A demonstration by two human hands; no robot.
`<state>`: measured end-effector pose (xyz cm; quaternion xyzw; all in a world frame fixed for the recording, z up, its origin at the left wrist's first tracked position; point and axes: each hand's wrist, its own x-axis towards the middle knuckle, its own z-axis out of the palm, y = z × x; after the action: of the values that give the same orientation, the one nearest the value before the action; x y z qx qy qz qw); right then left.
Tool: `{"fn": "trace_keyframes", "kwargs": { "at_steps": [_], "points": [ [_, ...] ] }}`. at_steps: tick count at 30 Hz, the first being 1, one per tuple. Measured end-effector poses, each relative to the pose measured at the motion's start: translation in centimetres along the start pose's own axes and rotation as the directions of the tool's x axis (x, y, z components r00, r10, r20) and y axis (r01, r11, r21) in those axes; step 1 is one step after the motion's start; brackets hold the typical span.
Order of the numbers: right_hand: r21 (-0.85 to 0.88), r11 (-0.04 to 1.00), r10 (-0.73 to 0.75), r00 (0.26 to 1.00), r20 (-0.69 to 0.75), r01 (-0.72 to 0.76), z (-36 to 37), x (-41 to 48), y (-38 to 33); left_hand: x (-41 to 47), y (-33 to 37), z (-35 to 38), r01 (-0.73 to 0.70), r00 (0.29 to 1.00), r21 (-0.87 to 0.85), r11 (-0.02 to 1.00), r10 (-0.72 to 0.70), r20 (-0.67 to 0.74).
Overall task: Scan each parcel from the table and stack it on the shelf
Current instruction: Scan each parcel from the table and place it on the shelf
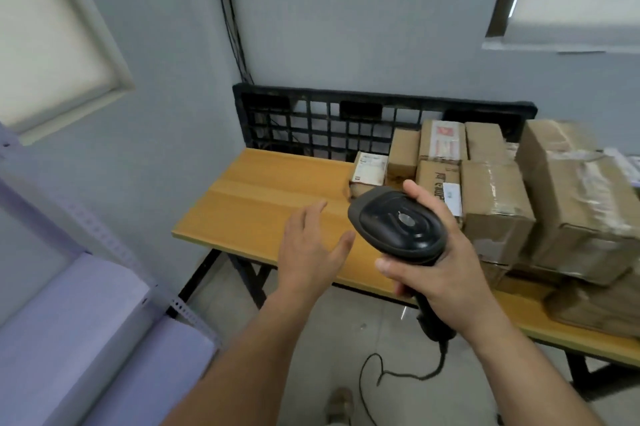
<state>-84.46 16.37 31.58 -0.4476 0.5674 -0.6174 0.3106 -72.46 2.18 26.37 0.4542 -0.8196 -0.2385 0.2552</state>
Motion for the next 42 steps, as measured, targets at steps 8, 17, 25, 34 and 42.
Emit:
{"fn": "trace_keyframes", "kwargs": {
  "at_steps": [8, 17, 25, 34, 42],
  "points": [
    [-0.078, 0.995, 0.047, 0.978, -0.202, -0.063, -4.5, 1.5, 1.0, 6.0, 5.8, 5.7, -0.198, 0.958, -0.028, 0.98, 0.2, 0.204],
    [-0.079, 0.99, 0.081, 0.929, -0.361, -0.116, -7.9, 1.4, 2.4, 7.7, 9.2, 10.6, -0.196, 0.894, -0.028, 0.98, 0.19, 0.405],
    [-0.077, 0.988, 0.092, 0.916, -0.39, -0.132, -8.9, 1.2, 2.6, 8.6, 9.2, 9.2, -0.087, 0.93, 0.173, 0.981, 0.018, 0.368],
    [-0.076, 0.989, 0.092, 0.928, -0.36, -0.128, -9.2, 0.7, 2.4, 9.9, 9.7, 7.9, -0.097, 0.863, 0.28, 0.955, -0.06, 0.503],
    [-0.07, 0.992, 0.073, 0.937, -0.34, -0.103, -9.4, -0.3, 1.8, 9.0, 7.8, 4.4, 0.262, 0.778, -0.133, 0.956, -0.128, 0.615]
  ]
}}
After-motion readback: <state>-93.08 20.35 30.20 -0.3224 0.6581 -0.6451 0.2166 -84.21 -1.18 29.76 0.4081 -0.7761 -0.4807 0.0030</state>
